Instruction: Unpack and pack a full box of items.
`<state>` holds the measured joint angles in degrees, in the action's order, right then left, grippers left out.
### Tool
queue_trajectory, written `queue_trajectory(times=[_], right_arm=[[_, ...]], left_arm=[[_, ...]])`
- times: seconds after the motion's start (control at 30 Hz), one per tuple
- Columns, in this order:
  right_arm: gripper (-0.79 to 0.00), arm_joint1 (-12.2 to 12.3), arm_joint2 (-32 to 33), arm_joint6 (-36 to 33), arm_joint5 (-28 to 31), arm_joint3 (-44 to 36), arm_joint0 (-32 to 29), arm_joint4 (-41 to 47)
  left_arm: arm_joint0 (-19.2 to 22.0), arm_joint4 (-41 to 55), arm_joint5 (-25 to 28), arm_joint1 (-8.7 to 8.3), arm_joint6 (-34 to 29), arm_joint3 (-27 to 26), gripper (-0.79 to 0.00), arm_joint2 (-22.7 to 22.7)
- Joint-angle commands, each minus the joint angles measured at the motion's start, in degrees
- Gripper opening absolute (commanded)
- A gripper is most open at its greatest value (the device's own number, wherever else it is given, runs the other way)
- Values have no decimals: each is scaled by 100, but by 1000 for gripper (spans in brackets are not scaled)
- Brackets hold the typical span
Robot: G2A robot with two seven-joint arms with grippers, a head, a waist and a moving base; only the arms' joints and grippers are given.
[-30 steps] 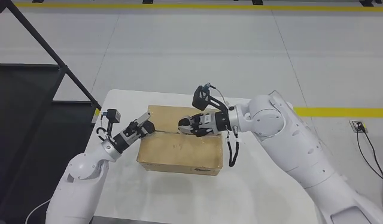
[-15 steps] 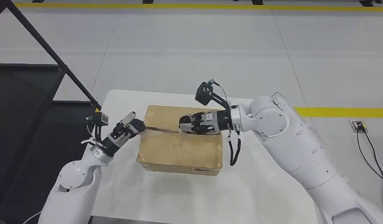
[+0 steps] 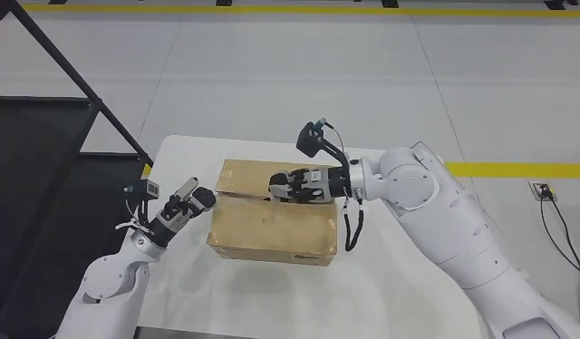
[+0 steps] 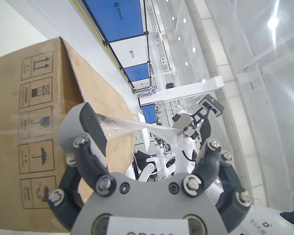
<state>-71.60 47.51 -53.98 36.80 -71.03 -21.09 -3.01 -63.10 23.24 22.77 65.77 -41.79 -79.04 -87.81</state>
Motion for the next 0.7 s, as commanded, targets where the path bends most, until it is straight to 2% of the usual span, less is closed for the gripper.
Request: queue_trajectory(times=[0.0, 0.17, 0.4, 0.67], right_arm=[[-785, 0, 2, -42, 7, 28, -1, 46], [-785, 26, 69, -59, -28, -7, -57, 49], [-785, 74, 181, -138, -252, -67, -186, 99], [-785, 97, 221, -318, -157, -127, -213, 217]], left_arm=[[73, 13, -12, 6, 25, -15, 0, 47], [338, 1, -74, 35, 127, 91, 0, 232], [761, -250, -165, 79, 119, 513, 0, 595], [893, -296, -107, 101, 112, 809, 0, 751]])
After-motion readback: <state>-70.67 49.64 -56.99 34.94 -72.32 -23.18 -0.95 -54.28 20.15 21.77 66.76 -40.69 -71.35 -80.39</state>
